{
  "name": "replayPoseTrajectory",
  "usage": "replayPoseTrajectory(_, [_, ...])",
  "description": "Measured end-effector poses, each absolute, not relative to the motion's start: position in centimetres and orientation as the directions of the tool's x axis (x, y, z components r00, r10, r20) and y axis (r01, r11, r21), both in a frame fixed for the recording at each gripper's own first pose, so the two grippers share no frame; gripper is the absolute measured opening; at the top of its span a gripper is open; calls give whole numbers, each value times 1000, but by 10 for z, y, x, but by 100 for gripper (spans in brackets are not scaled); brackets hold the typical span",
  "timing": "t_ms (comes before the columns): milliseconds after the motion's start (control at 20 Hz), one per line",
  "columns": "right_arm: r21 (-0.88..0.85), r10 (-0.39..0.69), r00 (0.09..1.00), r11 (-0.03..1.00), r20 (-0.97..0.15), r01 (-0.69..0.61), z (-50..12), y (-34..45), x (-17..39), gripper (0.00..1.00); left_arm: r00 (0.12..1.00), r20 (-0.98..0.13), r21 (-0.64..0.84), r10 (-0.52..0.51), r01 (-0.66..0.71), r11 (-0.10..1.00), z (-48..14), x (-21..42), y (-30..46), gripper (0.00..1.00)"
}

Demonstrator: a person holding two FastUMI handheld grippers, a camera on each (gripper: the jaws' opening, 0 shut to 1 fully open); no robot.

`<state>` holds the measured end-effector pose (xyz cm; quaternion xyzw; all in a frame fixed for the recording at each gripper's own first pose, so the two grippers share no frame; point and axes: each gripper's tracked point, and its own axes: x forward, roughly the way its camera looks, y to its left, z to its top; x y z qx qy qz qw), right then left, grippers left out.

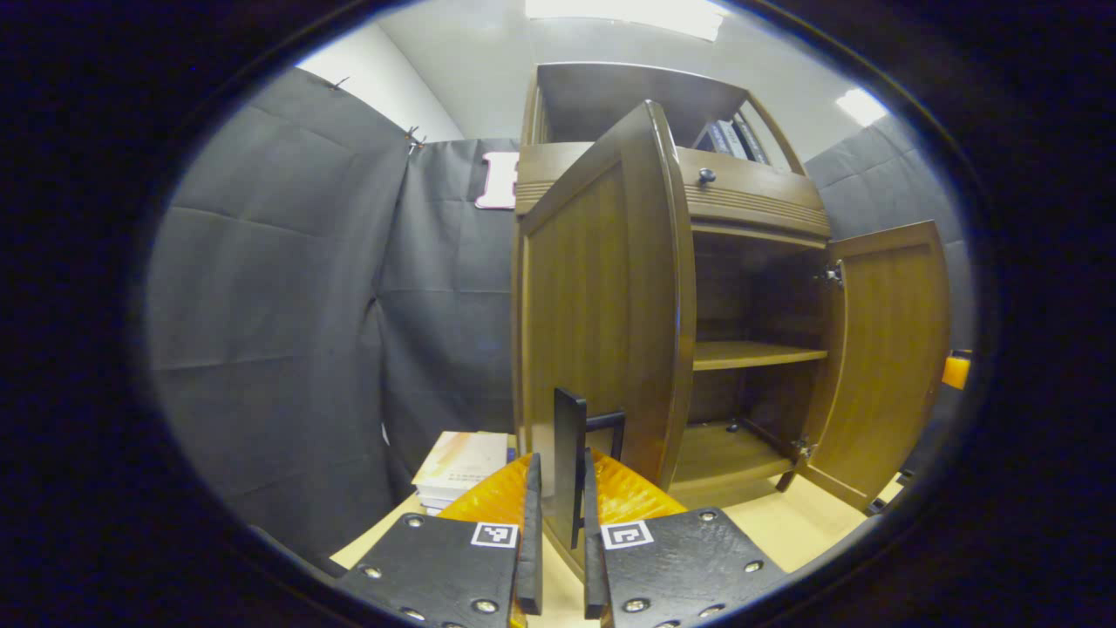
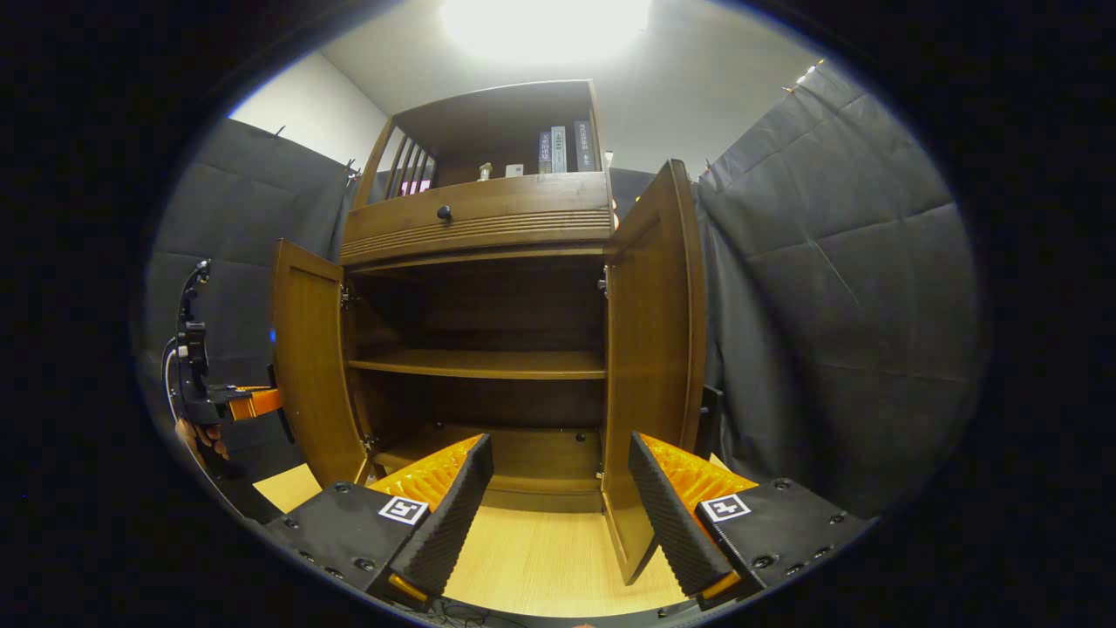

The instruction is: Open the right door of the double-door shoe cabinet with the right hand, and open the left door with the left hand.

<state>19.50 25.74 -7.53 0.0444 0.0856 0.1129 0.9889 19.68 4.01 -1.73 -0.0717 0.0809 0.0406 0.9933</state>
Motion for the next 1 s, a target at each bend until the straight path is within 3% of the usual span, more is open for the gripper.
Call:
replayPoseTrajectory(350, [125,266,952,961,-153,-249,-74,271,190,98,970,-190,-142,152,-180,973,-18,193,57,20])
replayPoseTrajectory(600, [153,290,946,951,-147,-268,-68,292,191,98,966,-176,-119,189,-212,970,-5,201,119,17])
replayPoseTrajectory(1000, [120,258,963,961,-82,-248,-53,288,192,98,955,-130,-127,266,-282,951,11,145,137,19])
